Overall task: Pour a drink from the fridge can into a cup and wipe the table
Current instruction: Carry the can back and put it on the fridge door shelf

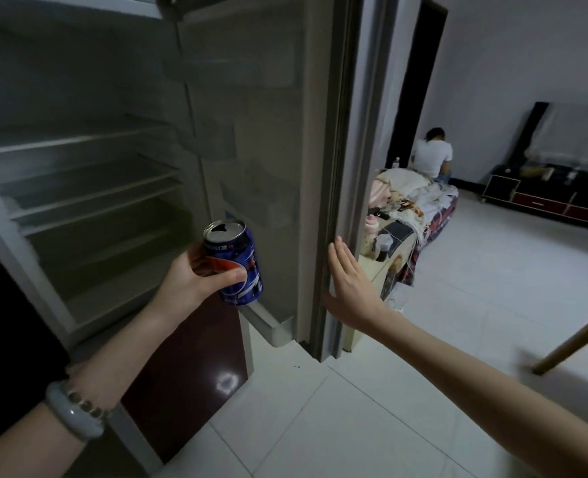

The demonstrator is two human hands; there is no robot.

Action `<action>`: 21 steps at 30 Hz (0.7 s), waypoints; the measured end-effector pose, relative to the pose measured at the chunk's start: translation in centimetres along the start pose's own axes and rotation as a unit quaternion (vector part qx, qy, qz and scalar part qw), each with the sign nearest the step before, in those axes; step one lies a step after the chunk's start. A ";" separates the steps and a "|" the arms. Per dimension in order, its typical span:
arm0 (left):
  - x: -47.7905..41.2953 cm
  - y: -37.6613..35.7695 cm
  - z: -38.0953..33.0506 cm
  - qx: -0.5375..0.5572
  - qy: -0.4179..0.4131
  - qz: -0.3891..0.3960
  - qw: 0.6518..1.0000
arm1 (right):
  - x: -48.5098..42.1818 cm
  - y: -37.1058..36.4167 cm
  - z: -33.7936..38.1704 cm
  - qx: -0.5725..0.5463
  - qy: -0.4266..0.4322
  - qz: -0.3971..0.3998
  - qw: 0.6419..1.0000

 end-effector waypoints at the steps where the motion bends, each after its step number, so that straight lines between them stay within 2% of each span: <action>1: -0.9 -0.2 0.0 0.001 0.000 0.005 1.000 | -0.3 -0.1 -0.5 -0.010 -0.010 -0.006 1.000; 8: -7.6 -1.1 -0.1 -0.004 -0.034 0.050 0.998 | -3.0 -1.6 -4.4 -0.090 -0.101 -0.074 0.988; 21: -17.6 -4.1 -0.3 -0.005 -0.059 0.129 0.990 | -9.7 -2.0 -9.7 -0.243 -0.282 -0.146 0.917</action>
Point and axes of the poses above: each hand's wrist, its own x-axis away from the middle knuckle, its own y-axis out of the back of the hand, z = x × y, the point moved 1 cm from there along -x, towards the middle knuckle, and after that the axes turned 4 degrees about -z, right-handed, at the moved point
